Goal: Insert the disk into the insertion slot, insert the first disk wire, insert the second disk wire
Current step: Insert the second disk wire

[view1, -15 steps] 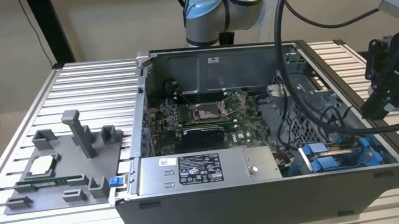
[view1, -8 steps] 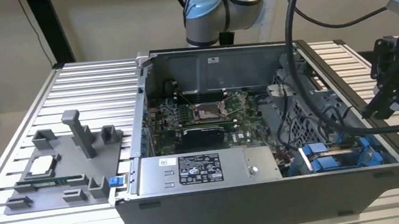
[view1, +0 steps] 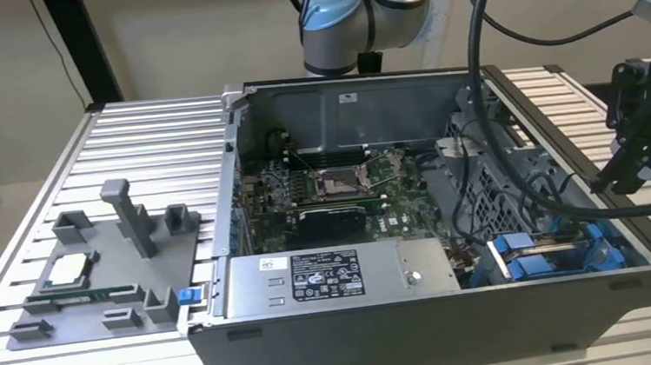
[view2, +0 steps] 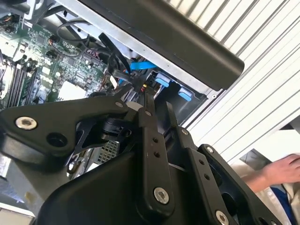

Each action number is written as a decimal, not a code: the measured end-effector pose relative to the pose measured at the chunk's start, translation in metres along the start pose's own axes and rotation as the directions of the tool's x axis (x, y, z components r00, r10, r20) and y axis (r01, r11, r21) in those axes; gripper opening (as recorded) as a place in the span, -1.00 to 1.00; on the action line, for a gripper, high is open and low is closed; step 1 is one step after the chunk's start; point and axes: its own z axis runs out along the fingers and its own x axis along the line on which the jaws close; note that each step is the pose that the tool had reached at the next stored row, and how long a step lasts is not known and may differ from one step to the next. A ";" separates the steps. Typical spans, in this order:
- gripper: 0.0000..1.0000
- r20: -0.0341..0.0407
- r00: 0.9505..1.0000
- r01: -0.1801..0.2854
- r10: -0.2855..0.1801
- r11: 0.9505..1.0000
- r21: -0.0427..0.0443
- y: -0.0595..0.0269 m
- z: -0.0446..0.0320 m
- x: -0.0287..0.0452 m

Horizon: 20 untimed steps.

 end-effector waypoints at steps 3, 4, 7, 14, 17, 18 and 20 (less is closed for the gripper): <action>1.00 0.000 1.000 0.000 0.000 1.000 0.000 0.0000 0.0002 0.0000; 1.00 0.002 1.000 0.000 0.000 1.000 0.000 -0.0001 0.0004 0.0000; 1.00 0.009 1.000 0.001 -0.001 1.000 0.000 -0.0002 0.0012 -0.0007; 1.00 0.021 1.000 0.003 -0.003 1.000 -0.001 -0.0013 0.0026 -0.0064; 1.00 0.026 1.000 0.004 -0.004 1.000 -0.001 -0.0045 0.0028 -0.0080; 1.00 0.027 1.000 0.004 -0.004 1.000 -0.001 -0.0056 0.0030 -0.0087; 1.00 0.030 1.000 0.006 -0.006 1.000 -0.001 -0.0064 0.0038 -0.0097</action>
